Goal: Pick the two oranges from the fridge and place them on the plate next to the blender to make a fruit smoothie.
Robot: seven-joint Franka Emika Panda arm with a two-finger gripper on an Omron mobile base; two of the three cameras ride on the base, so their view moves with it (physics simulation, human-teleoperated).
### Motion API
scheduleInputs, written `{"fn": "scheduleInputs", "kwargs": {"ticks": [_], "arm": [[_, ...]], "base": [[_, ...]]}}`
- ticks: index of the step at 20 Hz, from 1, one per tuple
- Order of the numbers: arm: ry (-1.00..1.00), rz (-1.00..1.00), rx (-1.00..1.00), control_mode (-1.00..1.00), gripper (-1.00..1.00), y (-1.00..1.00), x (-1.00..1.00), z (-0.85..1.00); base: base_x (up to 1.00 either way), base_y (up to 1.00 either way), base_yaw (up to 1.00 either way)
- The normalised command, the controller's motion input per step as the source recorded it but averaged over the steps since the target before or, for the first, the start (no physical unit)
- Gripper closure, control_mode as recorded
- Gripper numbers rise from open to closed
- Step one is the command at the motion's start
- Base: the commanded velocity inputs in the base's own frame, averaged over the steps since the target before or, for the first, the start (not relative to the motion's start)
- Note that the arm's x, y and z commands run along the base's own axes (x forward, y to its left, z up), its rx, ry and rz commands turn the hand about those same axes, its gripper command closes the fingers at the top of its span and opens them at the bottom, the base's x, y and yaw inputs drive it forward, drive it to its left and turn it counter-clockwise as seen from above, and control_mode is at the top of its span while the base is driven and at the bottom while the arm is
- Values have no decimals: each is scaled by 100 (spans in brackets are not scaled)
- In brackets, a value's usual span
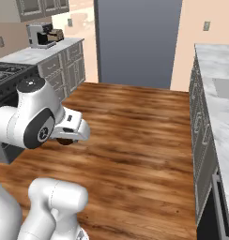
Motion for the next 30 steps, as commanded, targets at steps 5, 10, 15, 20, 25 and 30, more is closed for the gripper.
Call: {"fn": "scheduleInputs", "kwargs": {"ticks": [5, 10, 15, 20, 25, 30], "arm": [[0, 0, 0, 100, 100, 0, 0, 0], [0, 0, 0, 100, 100, 0, 0, 0], [0, 0, 0, 100, 100, 0, 0, 0], [0, 0, 0, 100, 100, 0, 0, 0], [0, 0, 0, 100, 100, 0, 0, 0], [0, 0, 0, 100, 100, 0, 0, 0]], "base": [[71, -28, -54], [5, -1, -89], [0, 0, -97], [0, 0, -96], [0, -1, -89], [28, 2, -58]]}}
